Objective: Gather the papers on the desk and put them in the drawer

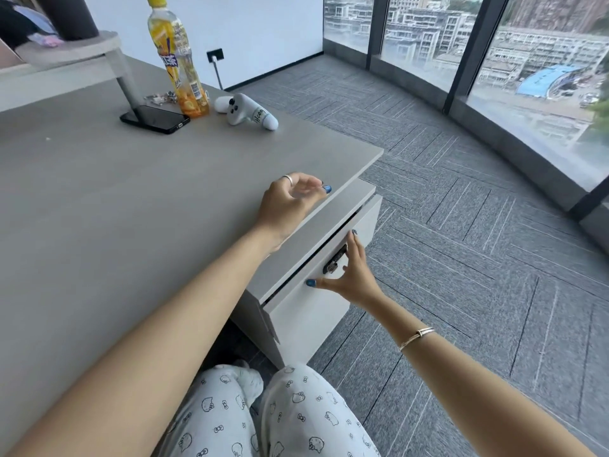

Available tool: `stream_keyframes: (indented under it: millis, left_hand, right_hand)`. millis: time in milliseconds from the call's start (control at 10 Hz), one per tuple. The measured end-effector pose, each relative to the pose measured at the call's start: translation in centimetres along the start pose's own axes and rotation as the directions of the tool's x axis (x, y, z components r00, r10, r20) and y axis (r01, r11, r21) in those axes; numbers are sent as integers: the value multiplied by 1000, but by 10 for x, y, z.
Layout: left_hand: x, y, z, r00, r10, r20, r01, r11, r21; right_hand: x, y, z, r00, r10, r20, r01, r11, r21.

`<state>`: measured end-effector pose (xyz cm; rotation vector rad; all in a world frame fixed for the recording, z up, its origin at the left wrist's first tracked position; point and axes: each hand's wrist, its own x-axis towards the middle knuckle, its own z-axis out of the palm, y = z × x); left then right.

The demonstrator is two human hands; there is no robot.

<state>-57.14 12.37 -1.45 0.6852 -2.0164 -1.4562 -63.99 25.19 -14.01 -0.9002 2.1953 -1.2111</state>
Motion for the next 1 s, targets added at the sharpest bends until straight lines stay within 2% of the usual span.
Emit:
stream_keyframes:
  millis: [200, 400, 900, 1000]
  left_hand:
    - [3, -1, 0, 1000, -8, 6, 8, 998, -54]
    - [1, -1, -1, 1000, -18, 10, 18, 998, -55]
    - [-8, 7, -4, 999, -41, 9, 41, 998, -57]
    - [-10, 10, -3, 998, -13, -59, 8, 997, -77]
  right_hand:
    - [19, -7, 16, 999, -34, 19, 34, 999, -8]
    - [18, -6, 5, 996, 42, 76, -49, 993, 103]
    - [-17, -31, -19, 999, -25, -30, 28, 993, 119]
    - [-22, -38, -27, 997, -42, -64, 49, 991, 124]
